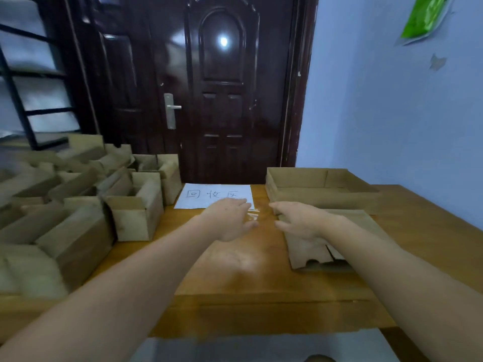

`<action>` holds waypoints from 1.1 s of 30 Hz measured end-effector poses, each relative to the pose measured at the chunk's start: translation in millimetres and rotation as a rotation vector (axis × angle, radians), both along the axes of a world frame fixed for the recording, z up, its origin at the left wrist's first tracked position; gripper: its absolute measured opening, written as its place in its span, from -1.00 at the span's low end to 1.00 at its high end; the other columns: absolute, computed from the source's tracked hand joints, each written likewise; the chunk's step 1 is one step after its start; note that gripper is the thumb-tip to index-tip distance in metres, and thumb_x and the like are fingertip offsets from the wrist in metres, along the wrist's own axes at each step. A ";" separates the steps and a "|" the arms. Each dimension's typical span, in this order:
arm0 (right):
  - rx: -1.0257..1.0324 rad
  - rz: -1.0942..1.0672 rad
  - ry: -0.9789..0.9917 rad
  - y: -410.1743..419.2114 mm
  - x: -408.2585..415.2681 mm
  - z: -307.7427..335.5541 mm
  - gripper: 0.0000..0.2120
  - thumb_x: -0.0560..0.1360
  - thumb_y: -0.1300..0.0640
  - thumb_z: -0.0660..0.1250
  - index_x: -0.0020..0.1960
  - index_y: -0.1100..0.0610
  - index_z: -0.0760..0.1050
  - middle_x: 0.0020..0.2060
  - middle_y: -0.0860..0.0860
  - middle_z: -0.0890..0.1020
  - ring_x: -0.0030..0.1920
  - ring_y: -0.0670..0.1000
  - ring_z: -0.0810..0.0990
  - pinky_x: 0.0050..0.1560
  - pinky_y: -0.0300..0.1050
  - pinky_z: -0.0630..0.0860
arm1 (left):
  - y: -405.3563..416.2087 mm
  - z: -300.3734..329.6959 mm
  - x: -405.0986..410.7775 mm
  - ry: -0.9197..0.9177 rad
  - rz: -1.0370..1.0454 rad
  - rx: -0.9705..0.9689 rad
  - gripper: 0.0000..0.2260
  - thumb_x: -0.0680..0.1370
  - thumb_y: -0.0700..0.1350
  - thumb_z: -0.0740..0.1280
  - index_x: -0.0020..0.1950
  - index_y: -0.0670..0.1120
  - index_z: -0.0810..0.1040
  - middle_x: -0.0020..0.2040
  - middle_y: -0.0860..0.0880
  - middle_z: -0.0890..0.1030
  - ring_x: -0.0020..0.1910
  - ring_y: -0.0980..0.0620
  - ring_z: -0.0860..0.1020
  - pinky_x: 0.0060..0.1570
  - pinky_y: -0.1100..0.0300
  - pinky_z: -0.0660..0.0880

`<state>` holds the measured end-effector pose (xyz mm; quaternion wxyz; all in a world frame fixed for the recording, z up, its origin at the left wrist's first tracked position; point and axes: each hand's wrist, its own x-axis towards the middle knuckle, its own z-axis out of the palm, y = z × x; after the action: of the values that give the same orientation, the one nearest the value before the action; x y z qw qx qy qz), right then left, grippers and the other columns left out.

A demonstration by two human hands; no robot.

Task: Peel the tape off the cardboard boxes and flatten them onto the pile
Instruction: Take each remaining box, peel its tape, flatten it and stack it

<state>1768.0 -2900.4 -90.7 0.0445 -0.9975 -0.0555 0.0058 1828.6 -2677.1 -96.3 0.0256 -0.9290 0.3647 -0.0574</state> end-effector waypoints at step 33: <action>0.238 0.694 -0.106 389.7 50.3 7.9 -0.58 0.44 -0.28 0.44 0.10 -0.05 0.40 -0.02 -0.09 0.51 -0.05 -0.02 0.53 -0.07 -0.05 0.55 | 340.6 36.6 -44.0 0.008 0.533 -0.073 -0.48 0.60 0.28 0.17 0.44 0.02 0.46 0.29 -0.03 0.58 0.21 -0.04 0.55 0.27 -0.04 0.50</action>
<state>1818.3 -2510.7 -82.8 0.1525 -0.9062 -0.3927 -0.0375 1784.6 -2336.5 -59.7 0.0048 -0.9928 0.1051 -0.0581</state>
